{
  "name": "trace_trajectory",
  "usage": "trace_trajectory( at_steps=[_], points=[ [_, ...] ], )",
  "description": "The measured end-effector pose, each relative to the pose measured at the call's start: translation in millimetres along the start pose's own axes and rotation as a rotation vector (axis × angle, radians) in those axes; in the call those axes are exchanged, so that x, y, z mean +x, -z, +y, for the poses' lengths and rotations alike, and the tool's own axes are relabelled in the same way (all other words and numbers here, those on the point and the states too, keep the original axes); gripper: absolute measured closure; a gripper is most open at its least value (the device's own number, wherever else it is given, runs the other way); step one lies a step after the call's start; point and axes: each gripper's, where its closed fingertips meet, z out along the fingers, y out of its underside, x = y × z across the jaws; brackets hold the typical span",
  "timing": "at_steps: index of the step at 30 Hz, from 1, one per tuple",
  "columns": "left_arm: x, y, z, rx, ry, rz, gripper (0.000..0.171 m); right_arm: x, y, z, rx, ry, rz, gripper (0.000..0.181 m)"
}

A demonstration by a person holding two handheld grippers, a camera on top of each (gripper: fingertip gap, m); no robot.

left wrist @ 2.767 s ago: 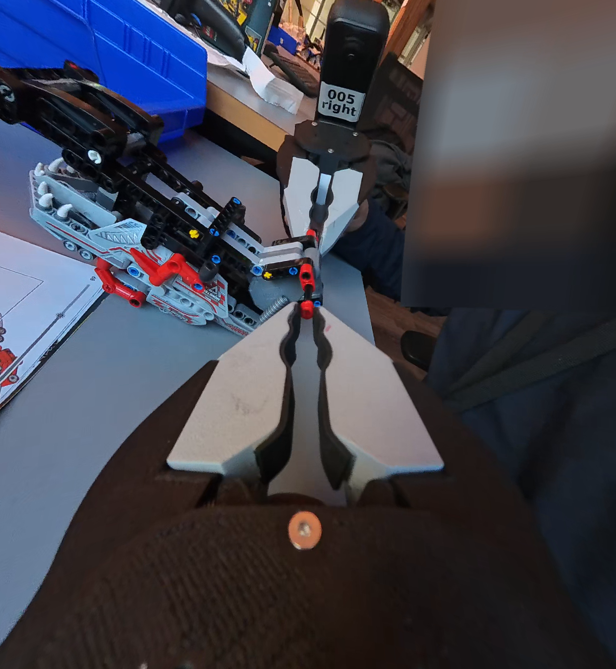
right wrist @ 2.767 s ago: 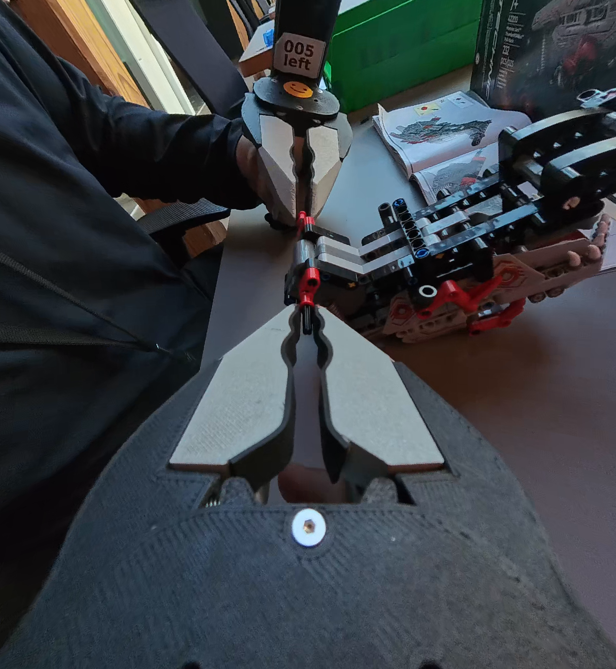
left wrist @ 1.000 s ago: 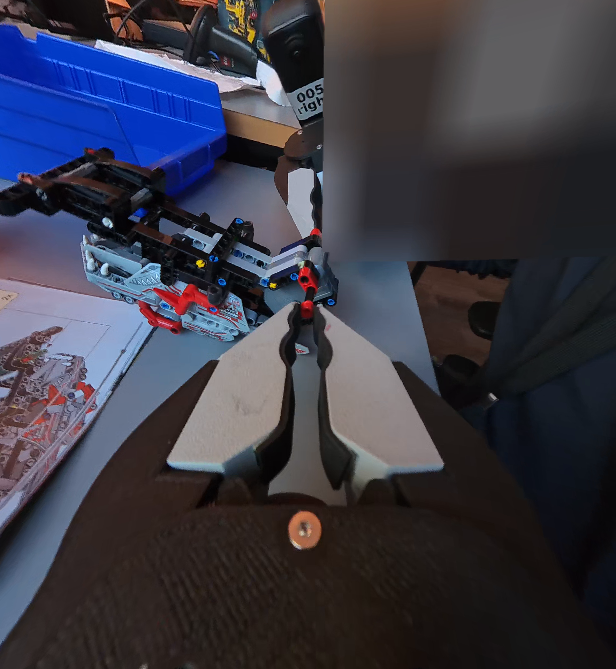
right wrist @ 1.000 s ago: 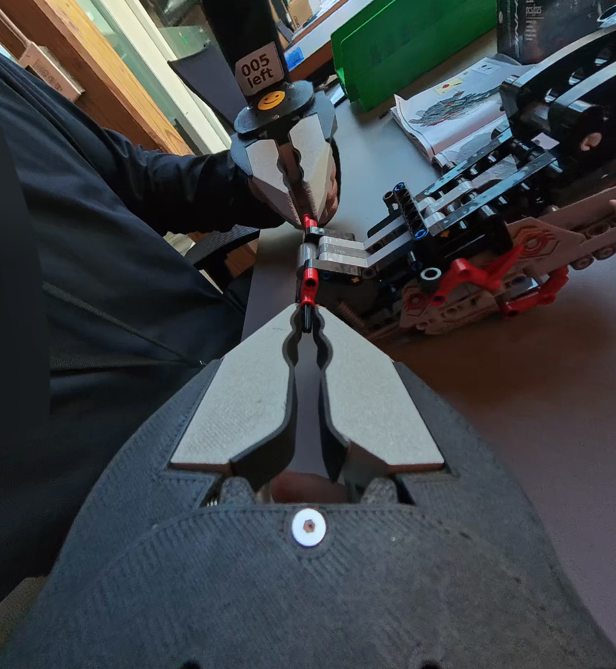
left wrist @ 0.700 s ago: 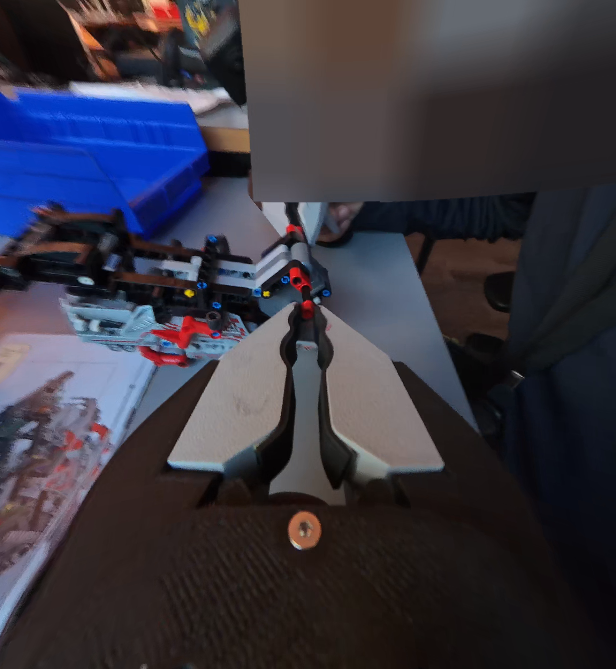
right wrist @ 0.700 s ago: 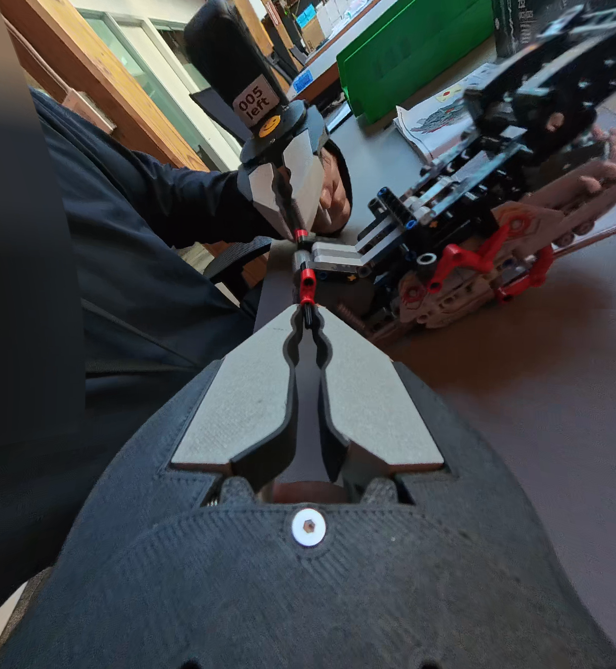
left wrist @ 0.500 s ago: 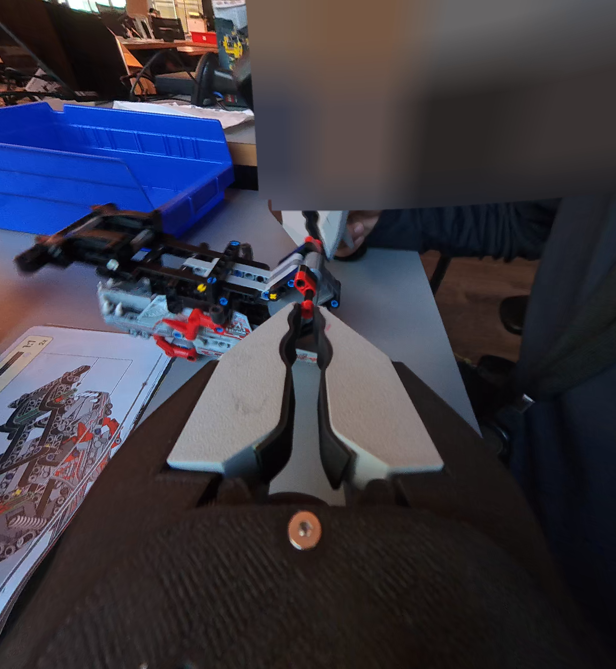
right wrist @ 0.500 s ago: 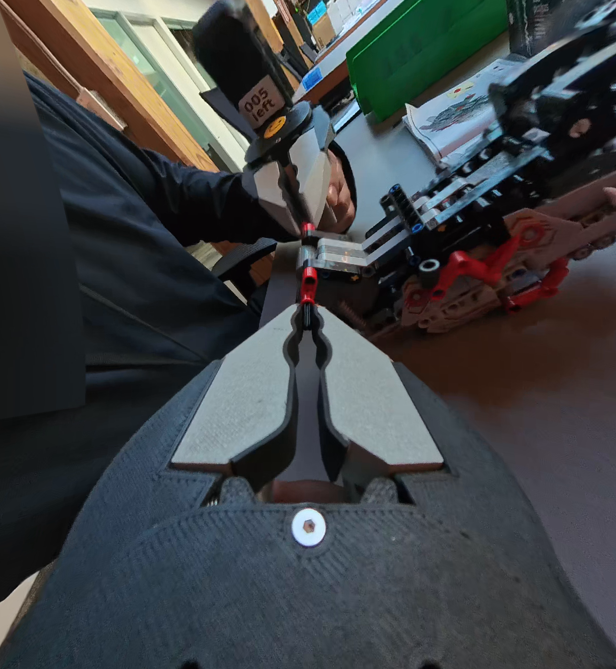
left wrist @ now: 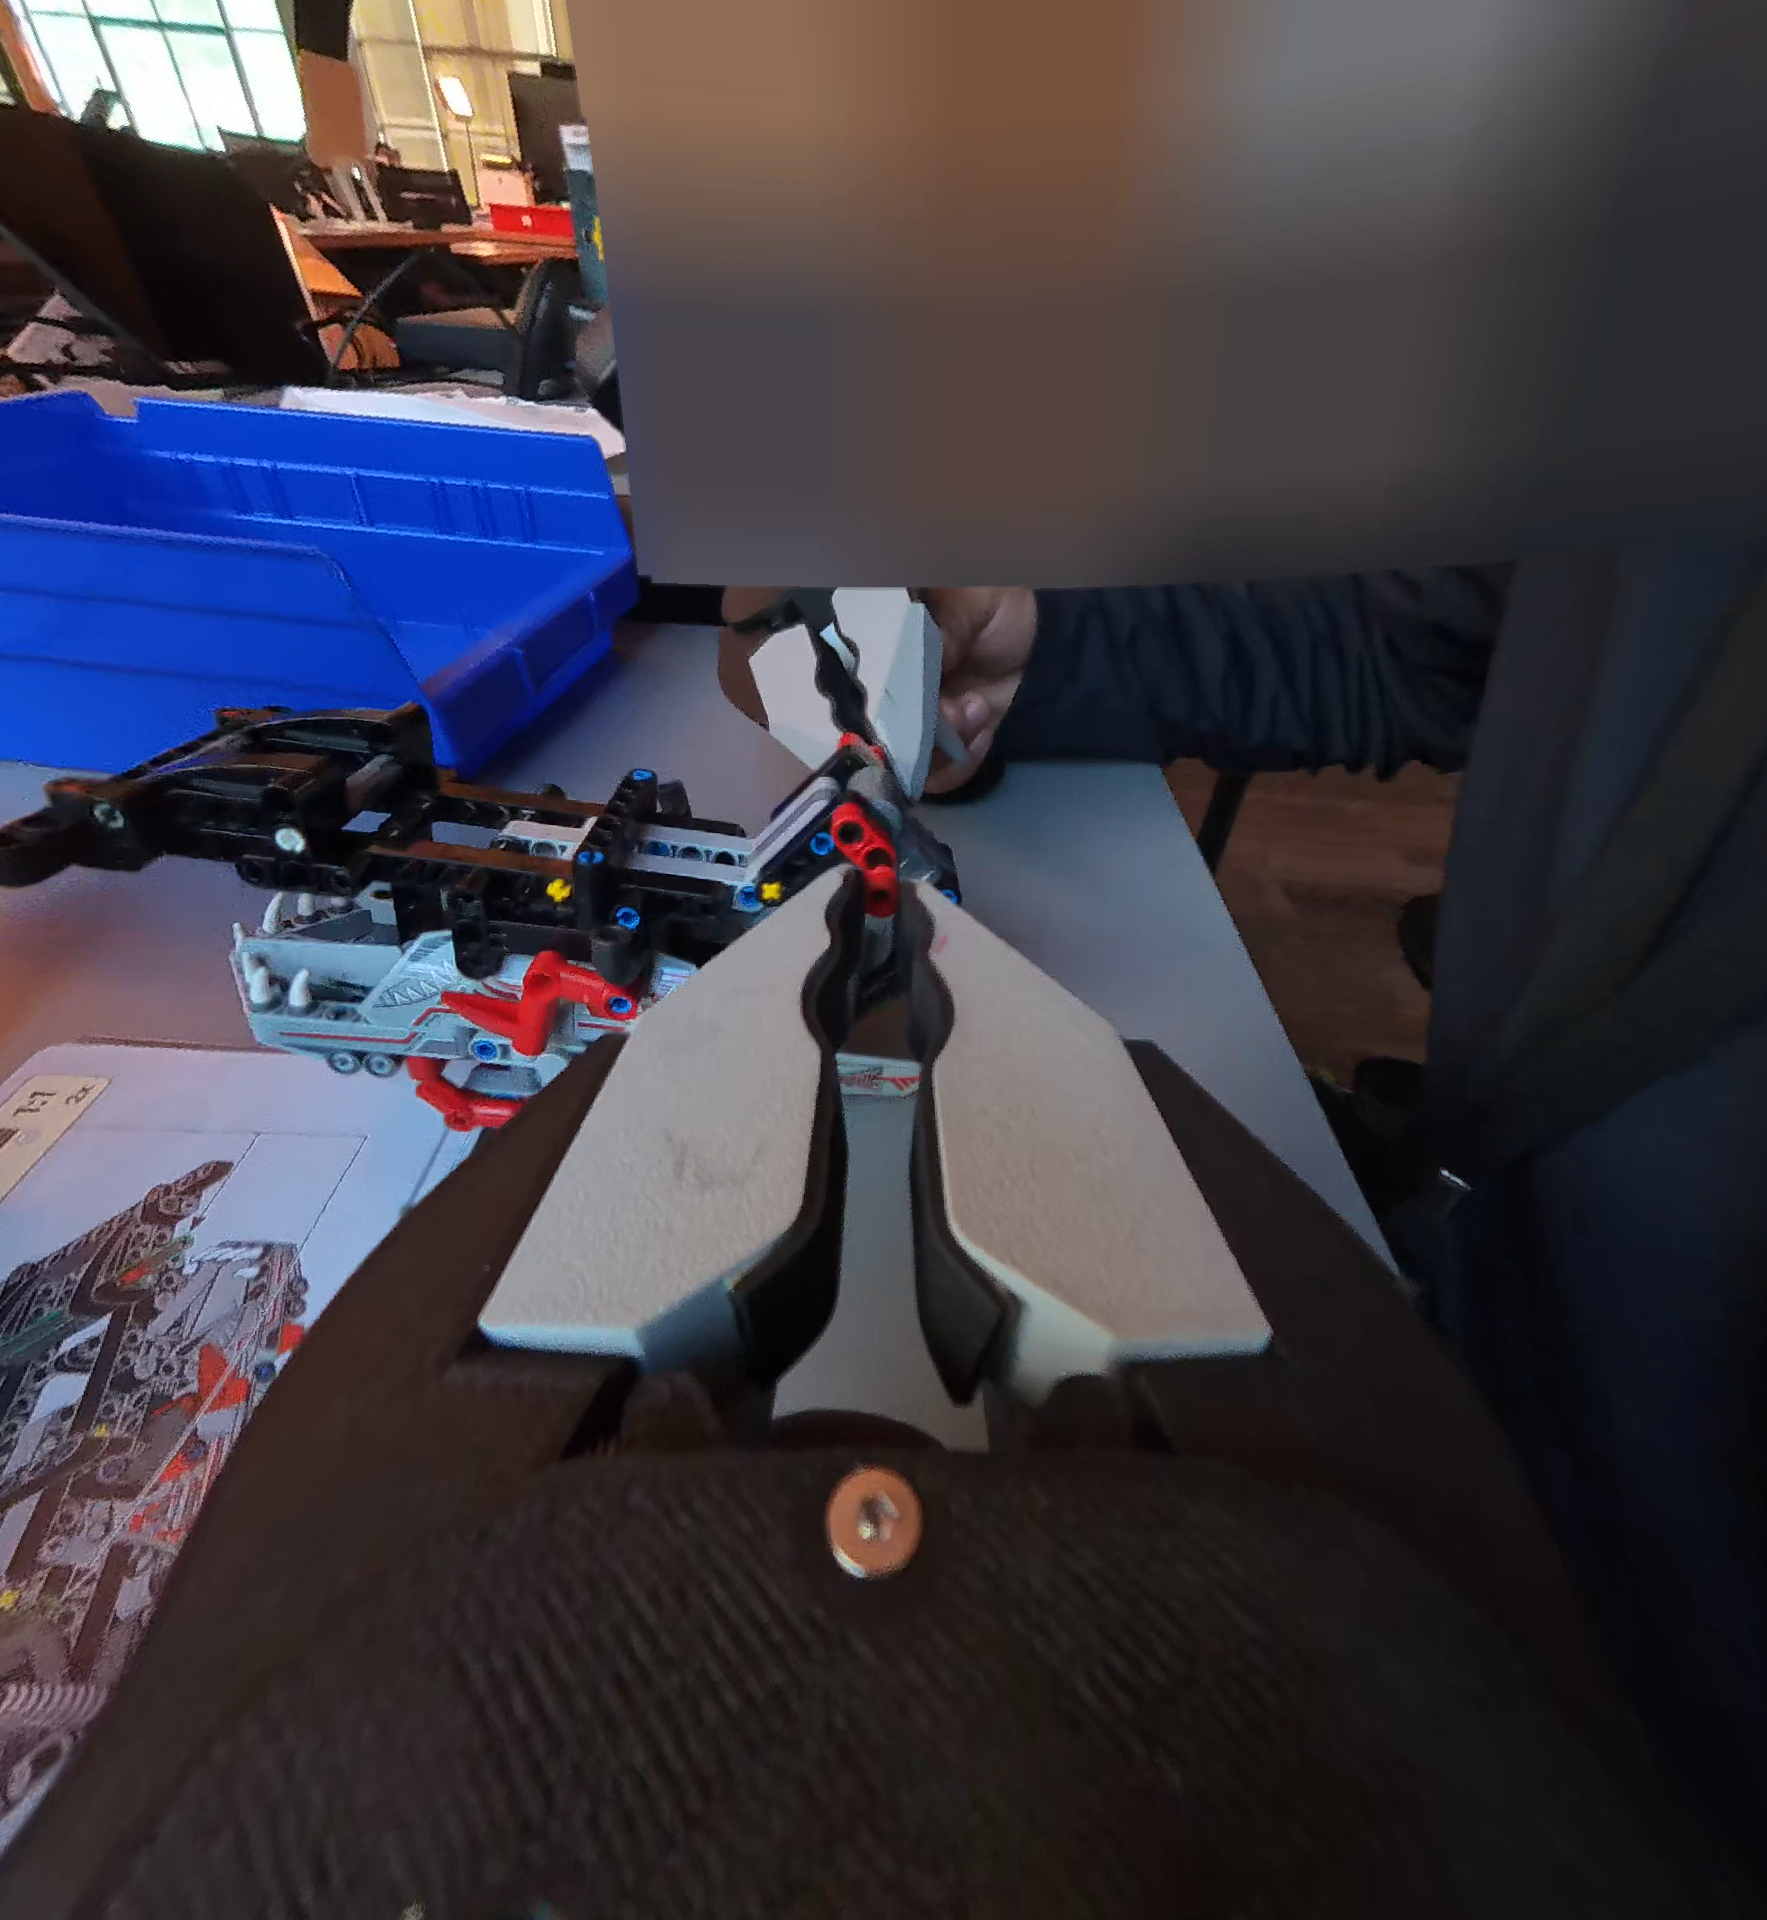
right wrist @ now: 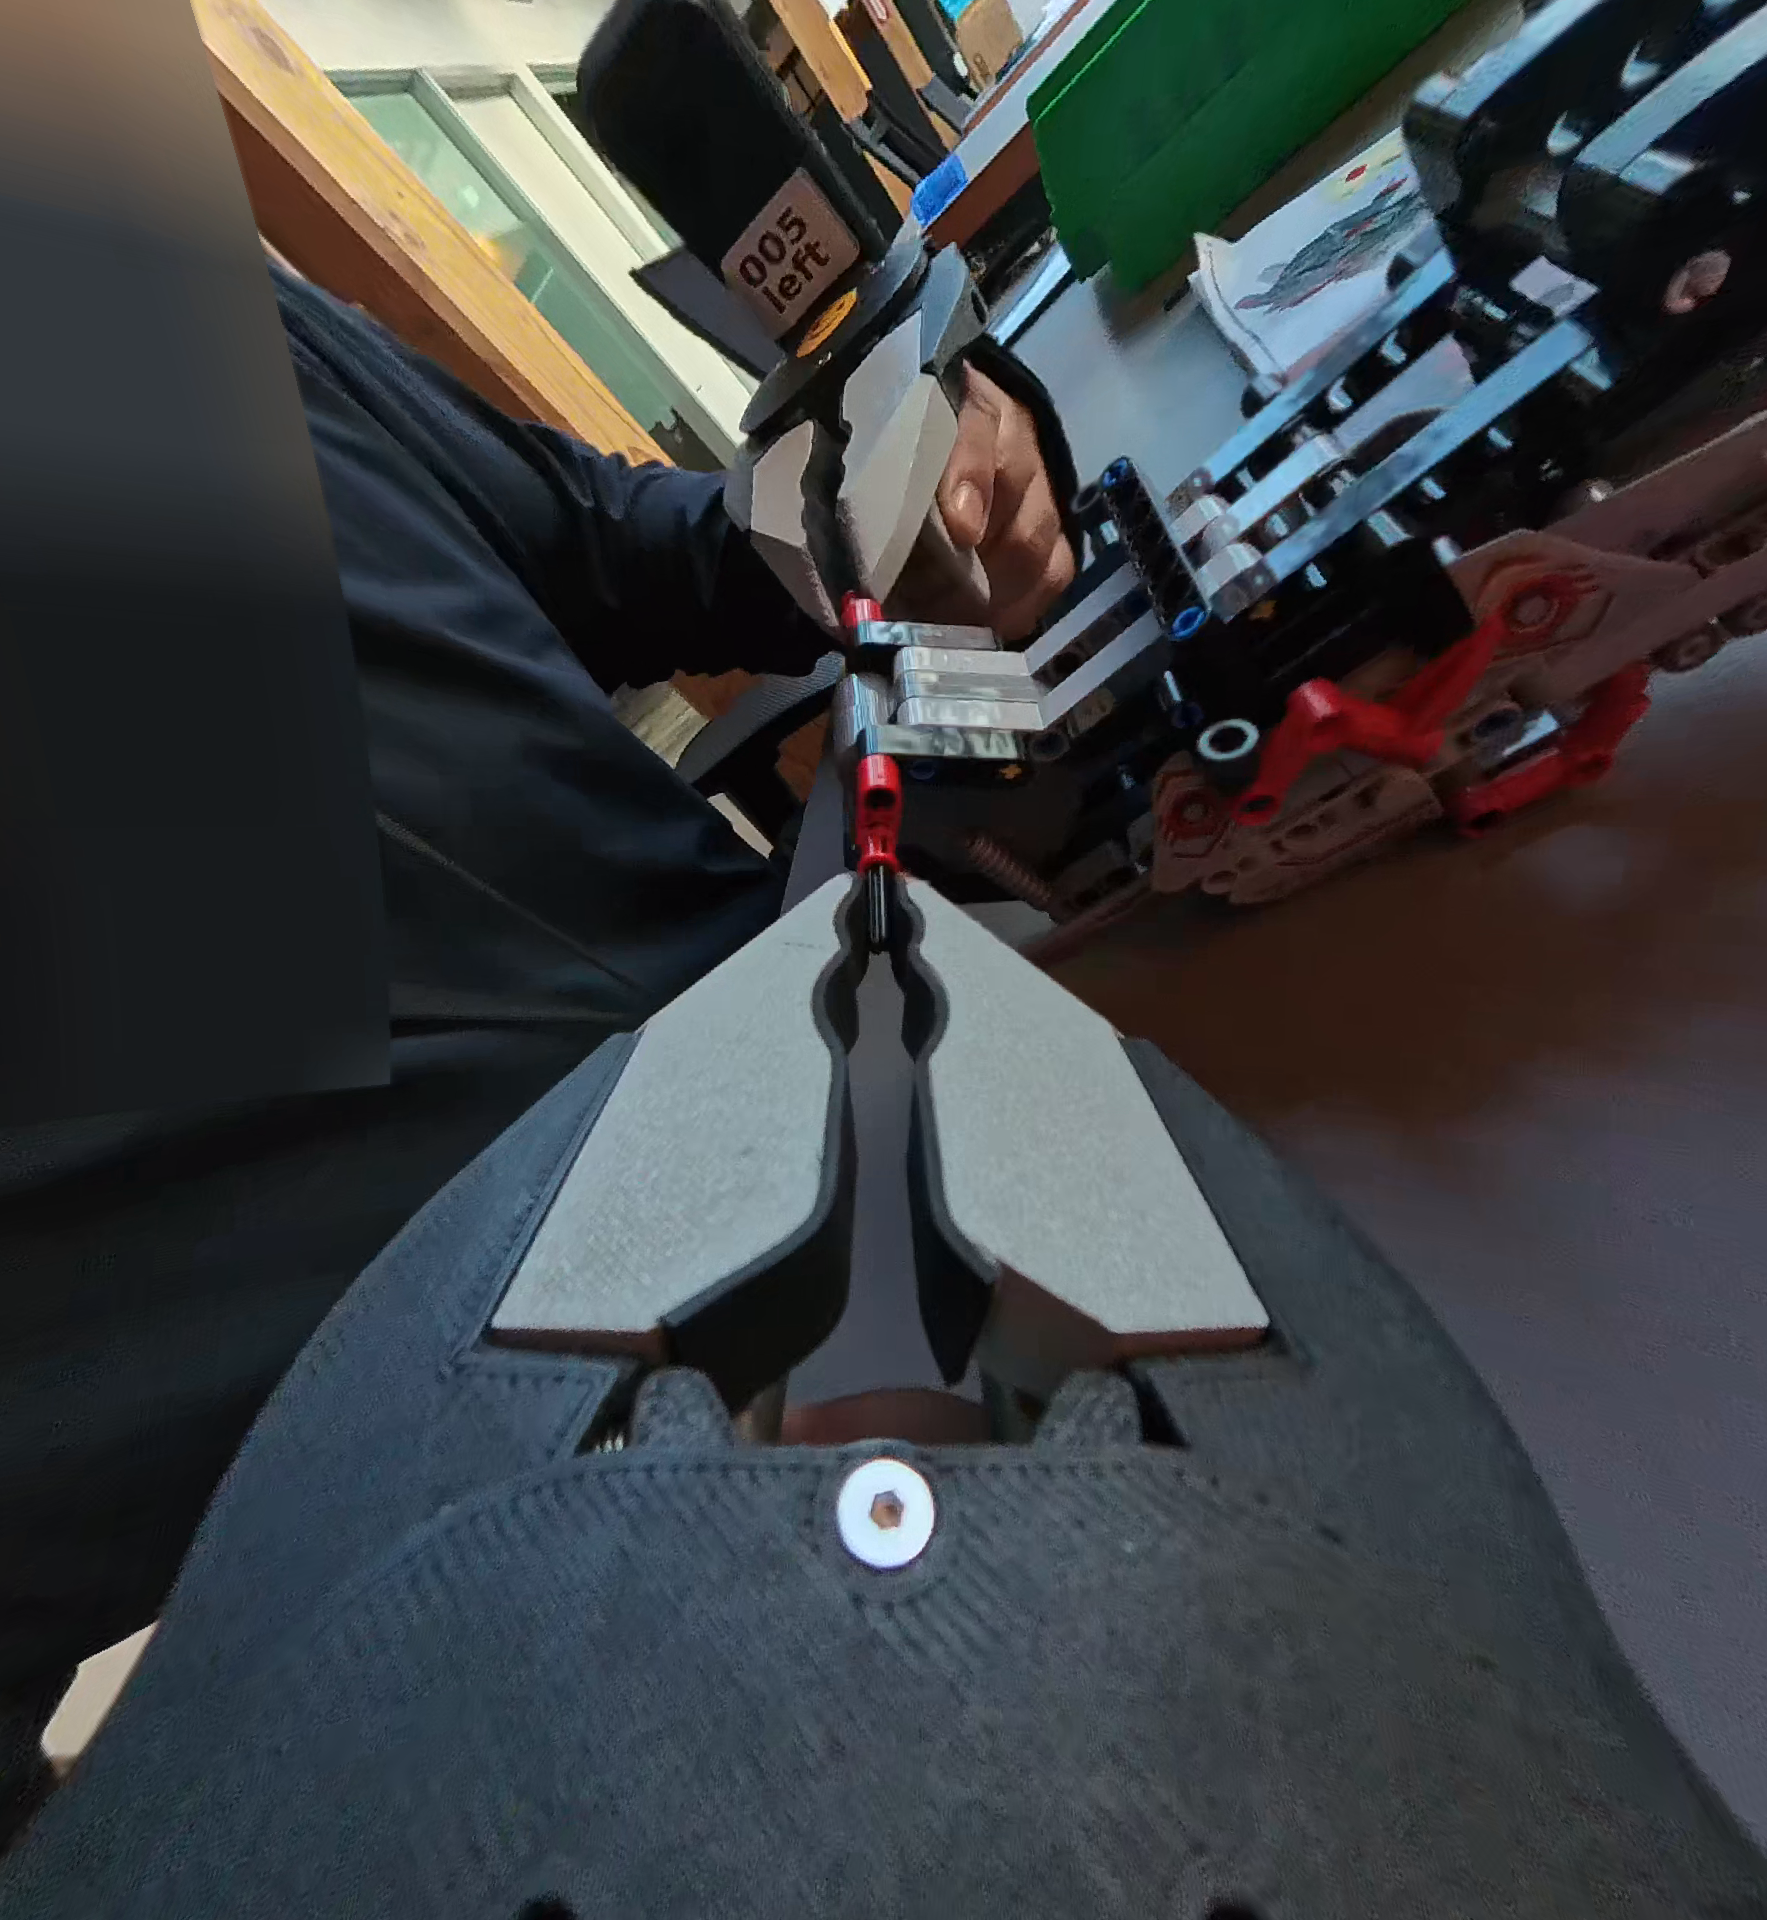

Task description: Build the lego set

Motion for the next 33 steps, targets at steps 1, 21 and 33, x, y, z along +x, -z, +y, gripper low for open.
trace_trajectory(
  at_steps=[1, 21, 33],
  points=[
    [-0.7, -0.6, -0.4, 0.003, -0.003, 0.007, 0.169, 1.1, 0.5, 0.3, -0.005, -0.007, -0.003, 0.181],
    [-9.2, -16.1, 1.3, -0.025, -0.132, 0.068, 0.169, 9.9, 4.5, -0.3, -0.021, -0.054, -0.013, 0.181],
    [-9.8, -0.5, 15.2, -0.115, -0.109, -0.020, 0.158, 4.4, 6.1, -7.7, 0.050, 0.004, 0.008, 0.168]
  ],
)
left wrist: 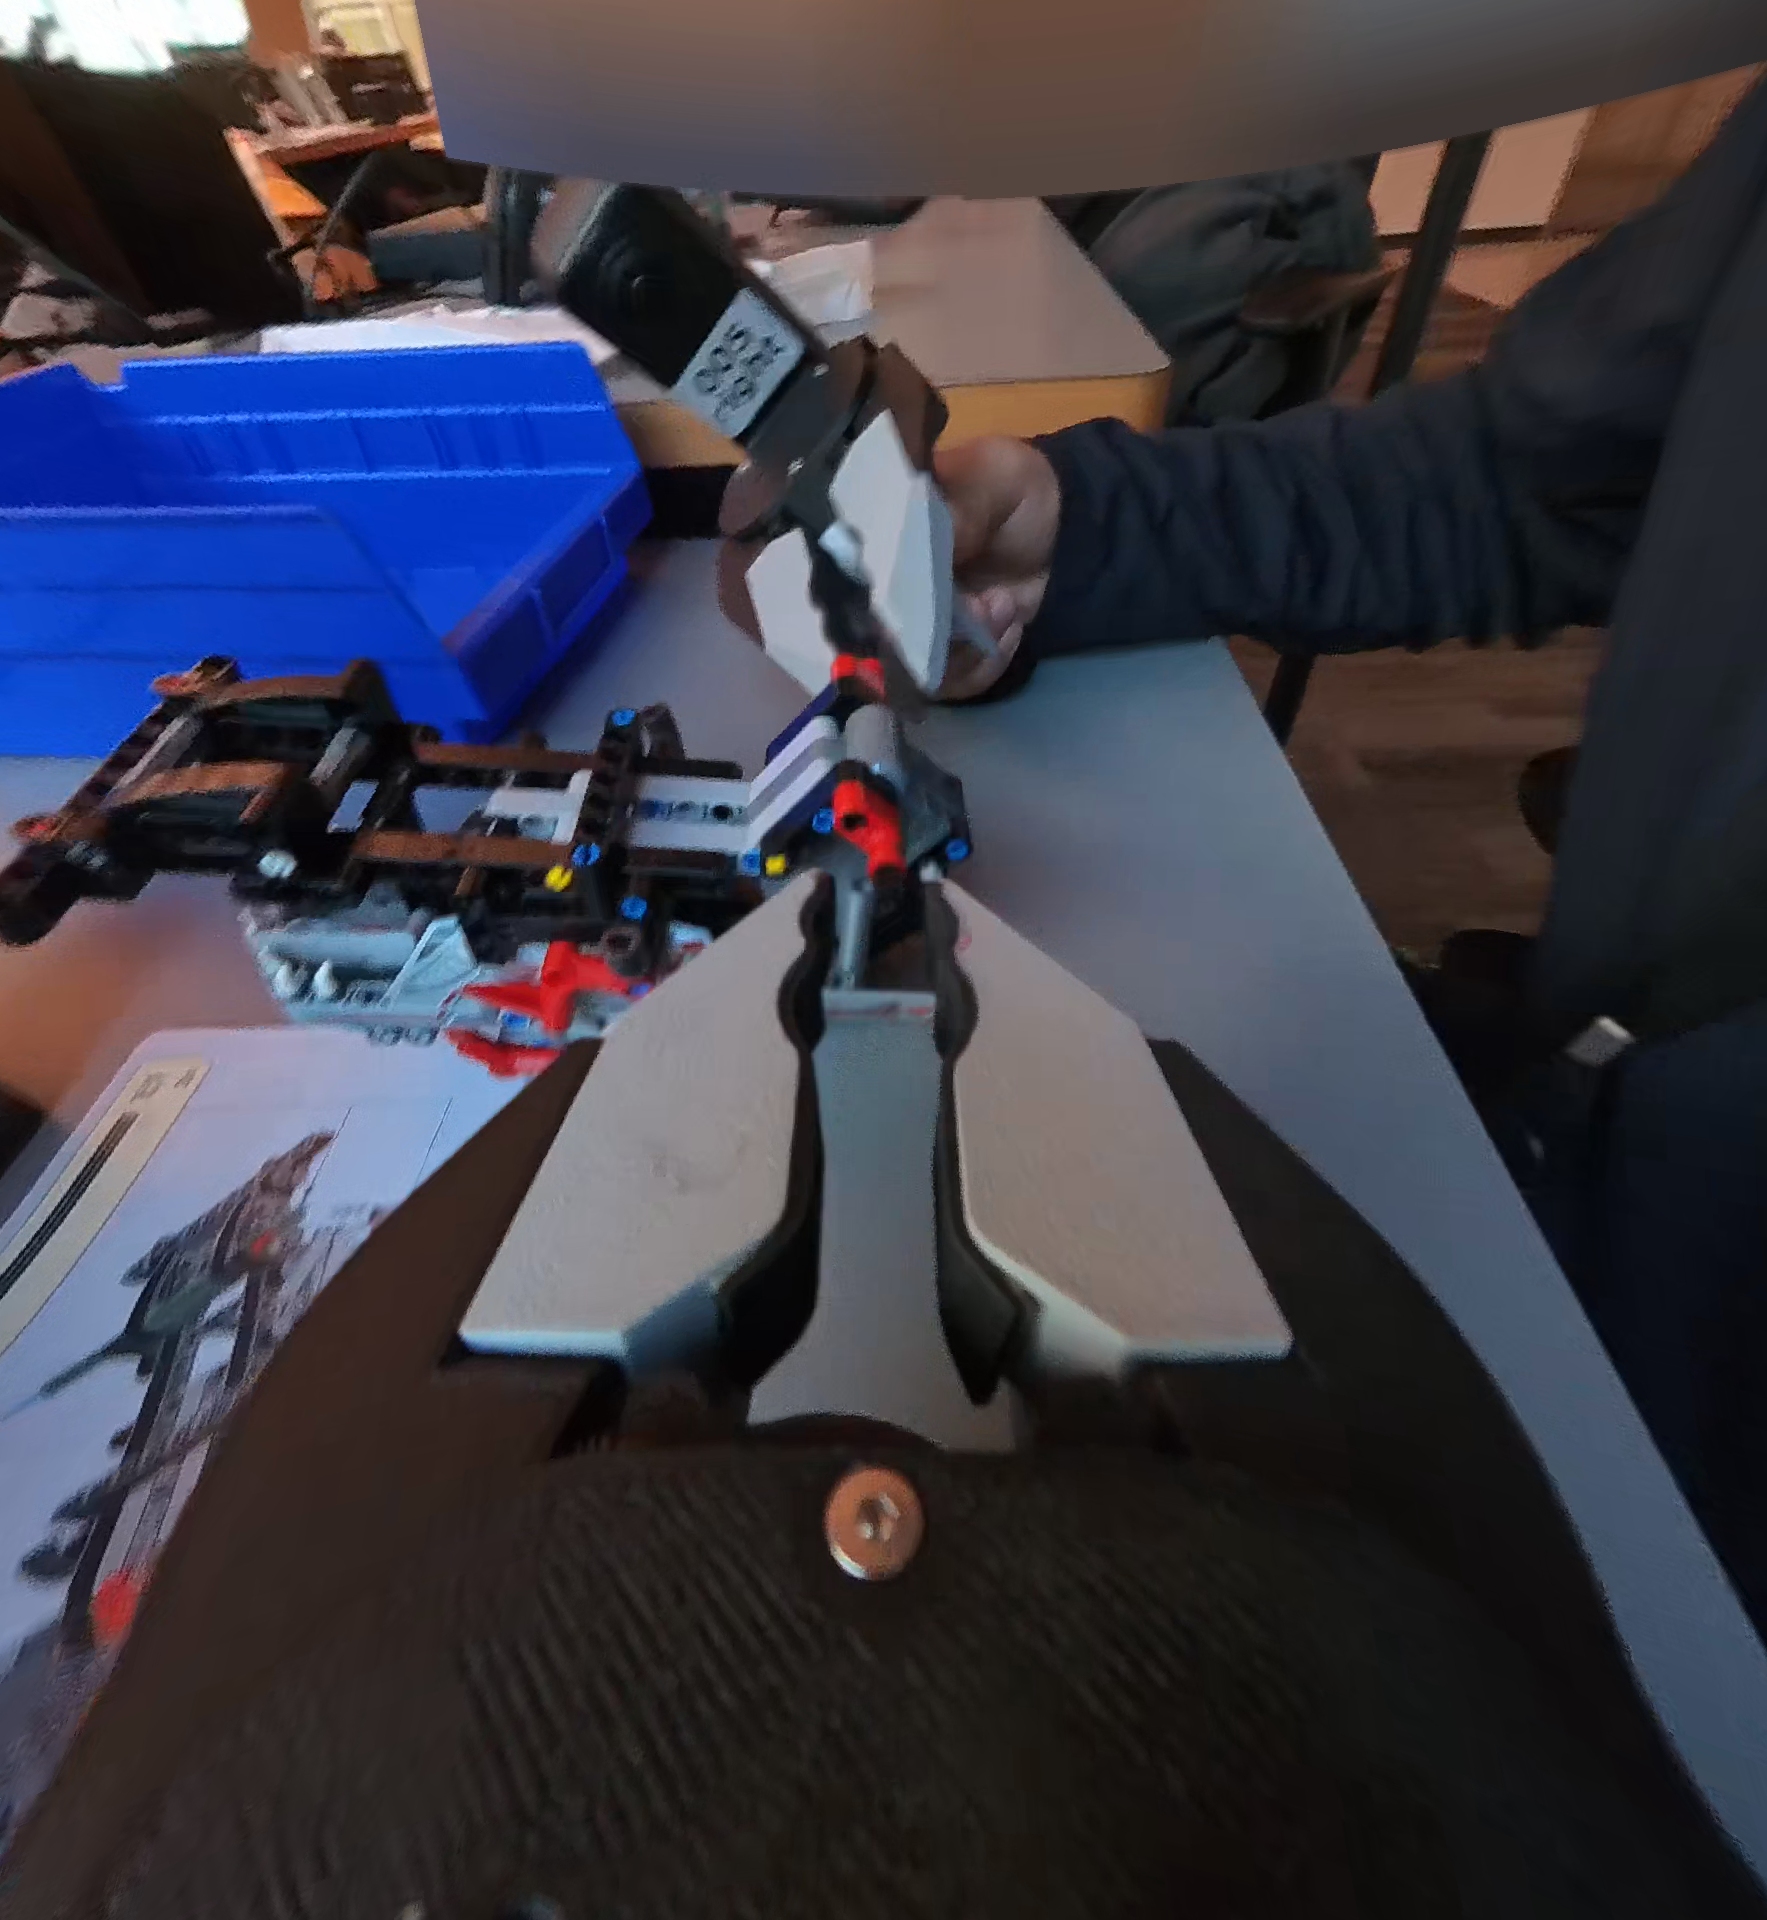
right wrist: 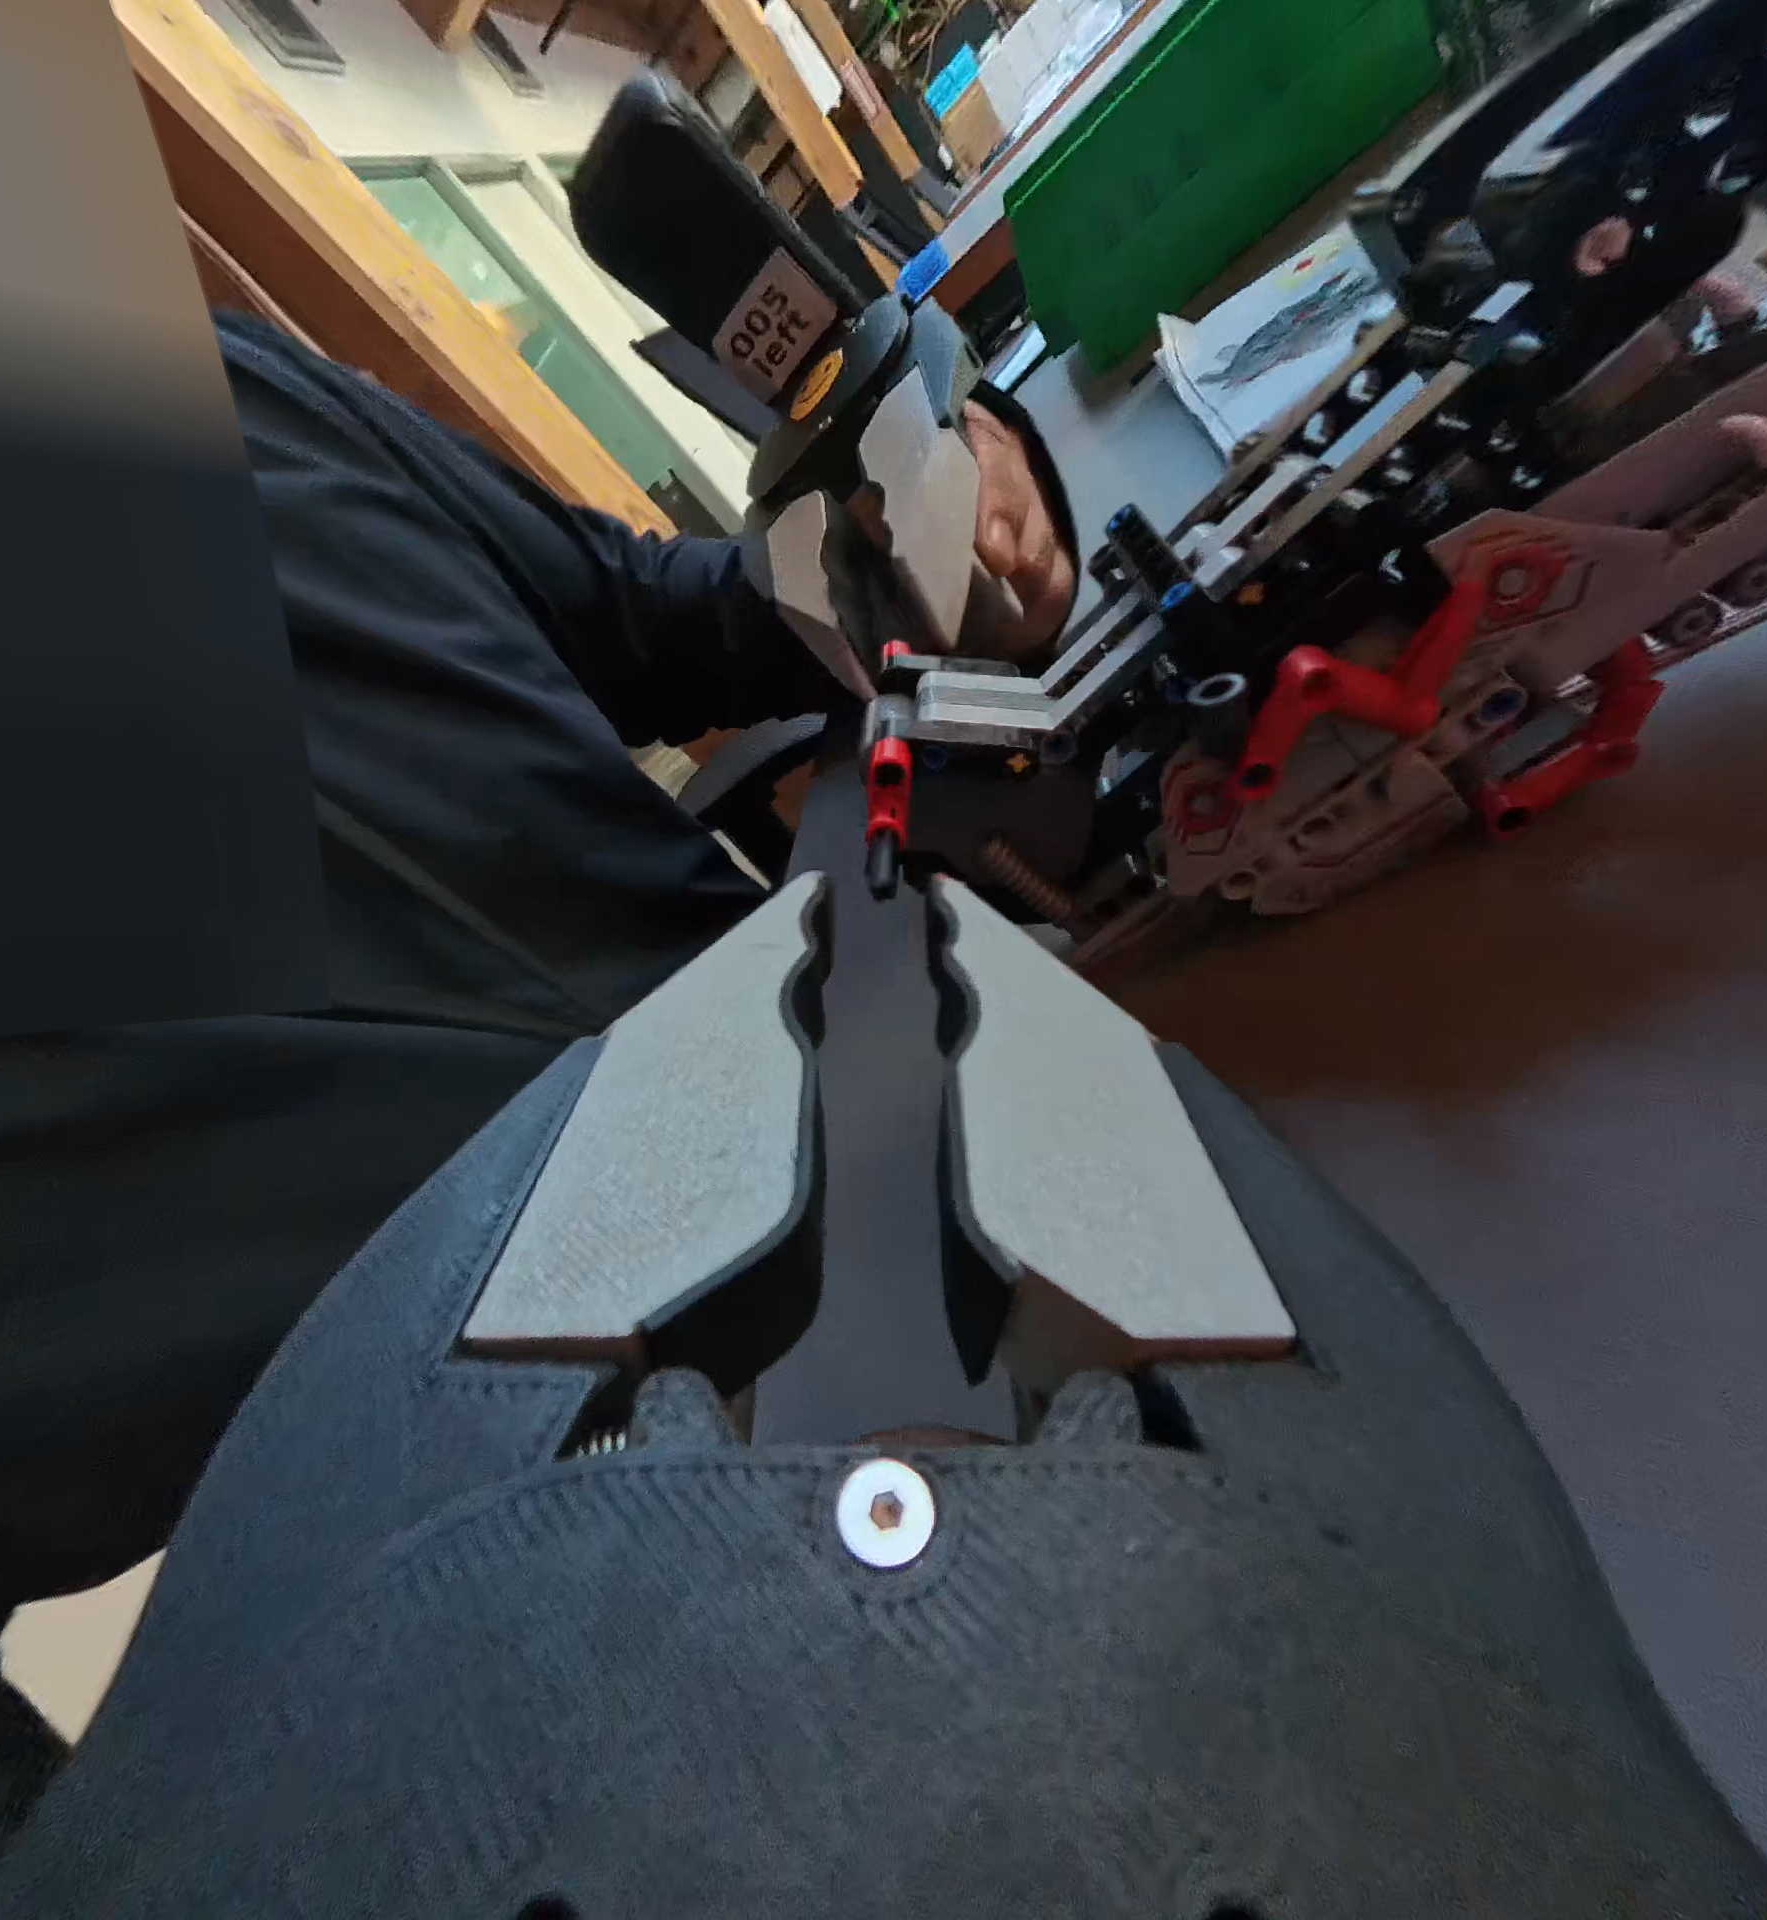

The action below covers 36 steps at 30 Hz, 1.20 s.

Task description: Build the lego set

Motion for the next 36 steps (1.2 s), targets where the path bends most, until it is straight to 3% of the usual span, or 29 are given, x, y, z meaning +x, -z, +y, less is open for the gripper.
trace_trajectory(
  at_steps=[3, 6, 10, 14, 19, 23, 28, 31, 33, 36],
  points=[
    [-0.9, 27.7, 3.4, -0.006, 0.076, -0.057, 0.152, -0.1, 6.0, -1.1, 0.054, 0.011, 0.063, 0.154],
    [4.0, 63.6, 0.6, 0.018, 0.162, -0.111, 0.150, -1.0, 9.9, -0.3, 0.101, 0.091, 0.197, 0.154],
    [17.9, 96.3, 25.0, -0.068, 0.273, -0.160, 0.148, 6.4, 11.2, 8.0, 0.113, 0.076, 0.366, 0.145],
    [23.8, 110.4, 56.8, -0.190, 0.262, -0.295, 0.151, 11.4, 11.3, 21.6, 0.058, 0.071, 0.472, 0.137],
    [47.7, 128.4, 81.2, -0.330, 0.258, -0.334, 0.145, 10.2, 7.0, 24.7, 0.043, 0.143, 0.585, 0.133],
    [50.2, 137.4, 79.6, -0.311, 0.249, -0.382, 0.147, 13.0, 12.2, 22.2, 0.033, 0.222, 0.741, 0.117],
    [32.4, 105.2, 50.2, -0.210, 0.146, -0.458, 0.146, 11.7, 11.2, 17.1, 0.095, 0.264, 0.894, 0.112],
    [9.6, 66.6, 33.6, -0.241, -0.011, -0.515, 0.143, 12.7, 10.8, 9.0, 0.091, 0.306, 1.009, 0.101],
    [6.5, 40.6, 42.4, -0.329, 0.020, -0.470, 0.139, 14.3, 7.2, 4.6, 0.058, 0.327, 1.065, 0.096],
    [12.9, 18.4, 54.3, -0.354, 0.128, -0.400, 0.134, 15.9, -1.4, 1.4, 0.014, 0.347, 1.130, 0.087]
  ],
)
